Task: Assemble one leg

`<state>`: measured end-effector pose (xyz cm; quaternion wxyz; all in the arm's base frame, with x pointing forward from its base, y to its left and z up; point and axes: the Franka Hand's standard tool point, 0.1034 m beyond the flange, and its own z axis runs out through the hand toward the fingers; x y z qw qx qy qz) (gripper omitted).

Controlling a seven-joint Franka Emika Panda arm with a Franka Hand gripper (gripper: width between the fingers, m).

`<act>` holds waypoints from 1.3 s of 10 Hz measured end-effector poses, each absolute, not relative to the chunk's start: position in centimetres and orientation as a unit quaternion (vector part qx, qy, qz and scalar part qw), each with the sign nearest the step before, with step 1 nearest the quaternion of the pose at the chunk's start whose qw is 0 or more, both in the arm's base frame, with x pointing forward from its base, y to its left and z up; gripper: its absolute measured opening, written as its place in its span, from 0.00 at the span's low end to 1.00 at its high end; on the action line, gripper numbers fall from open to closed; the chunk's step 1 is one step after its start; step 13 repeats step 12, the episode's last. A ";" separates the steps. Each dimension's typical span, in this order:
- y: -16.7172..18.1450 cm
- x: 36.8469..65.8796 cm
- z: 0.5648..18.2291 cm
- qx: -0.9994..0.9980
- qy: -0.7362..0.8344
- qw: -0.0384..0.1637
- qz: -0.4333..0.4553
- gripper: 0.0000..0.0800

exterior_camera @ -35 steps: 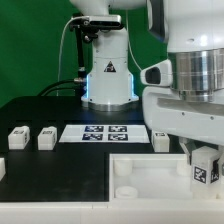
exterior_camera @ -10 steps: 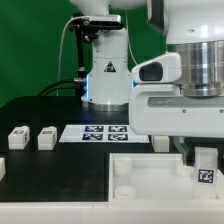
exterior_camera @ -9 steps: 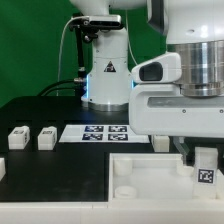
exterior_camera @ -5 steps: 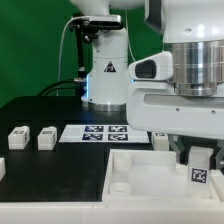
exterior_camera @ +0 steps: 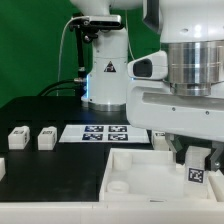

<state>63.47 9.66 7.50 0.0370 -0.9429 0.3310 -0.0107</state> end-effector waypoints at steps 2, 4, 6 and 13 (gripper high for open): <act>9.7 63.5 7.5 -0.943 0.331 0.037 -0.011 0.60; 10.3 63.7 8.7 -0.943 0.330 0.042 -0.013 0.80; 10.6 63.9 9.4 -0.943 0.328 0.045 -0.016 0.81; 10.5 63.8 9.1 -0.943 0.328 0.044 -0.014 0.81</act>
Offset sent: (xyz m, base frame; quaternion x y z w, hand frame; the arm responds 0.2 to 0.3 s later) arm -0.0096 0.0144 0.0289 0.0038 -0.0249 0.0269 0.9993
